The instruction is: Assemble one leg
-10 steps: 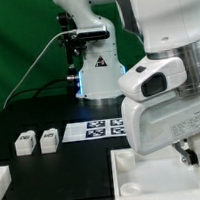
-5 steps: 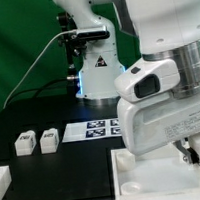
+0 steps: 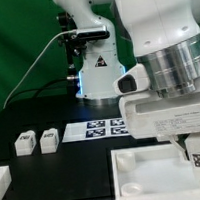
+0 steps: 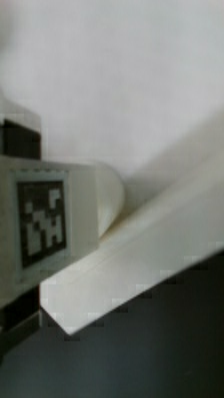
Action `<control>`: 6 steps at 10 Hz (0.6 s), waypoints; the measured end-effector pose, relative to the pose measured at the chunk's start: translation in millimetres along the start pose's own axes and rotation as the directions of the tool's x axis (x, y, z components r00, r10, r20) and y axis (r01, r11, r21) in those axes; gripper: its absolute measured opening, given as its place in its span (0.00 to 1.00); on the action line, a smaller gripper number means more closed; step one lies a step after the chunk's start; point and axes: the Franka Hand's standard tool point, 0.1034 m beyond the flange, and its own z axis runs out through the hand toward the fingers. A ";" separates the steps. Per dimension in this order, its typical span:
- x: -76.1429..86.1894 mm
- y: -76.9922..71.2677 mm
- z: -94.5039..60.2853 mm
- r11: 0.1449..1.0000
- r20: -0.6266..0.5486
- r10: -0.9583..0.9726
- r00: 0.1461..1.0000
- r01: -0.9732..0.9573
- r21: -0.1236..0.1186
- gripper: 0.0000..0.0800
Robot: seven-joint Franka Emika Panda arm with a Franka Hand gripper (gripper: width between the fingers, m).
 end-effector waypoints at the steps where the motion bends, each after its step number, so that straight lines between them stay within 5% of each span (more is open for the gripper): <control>1: -3.4 -1.0 0.4 0.997 0.015 0.080 0.997 -0.080 -0.016 0.36; 4: -6.0 -2.9 2.1 0.936 0.023 0.351 0.936 -0.351 -0.006 0.35; 6: -6.6 -9.7 3.1 0.749 0.020 0.662 0.750 -0.662 0.027 0.35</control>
Offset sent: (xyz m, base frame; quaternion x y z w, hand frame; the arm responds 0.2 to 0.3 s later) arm 0.0000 0.0000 0.0000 0.0000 0.0000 0.2667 0.9638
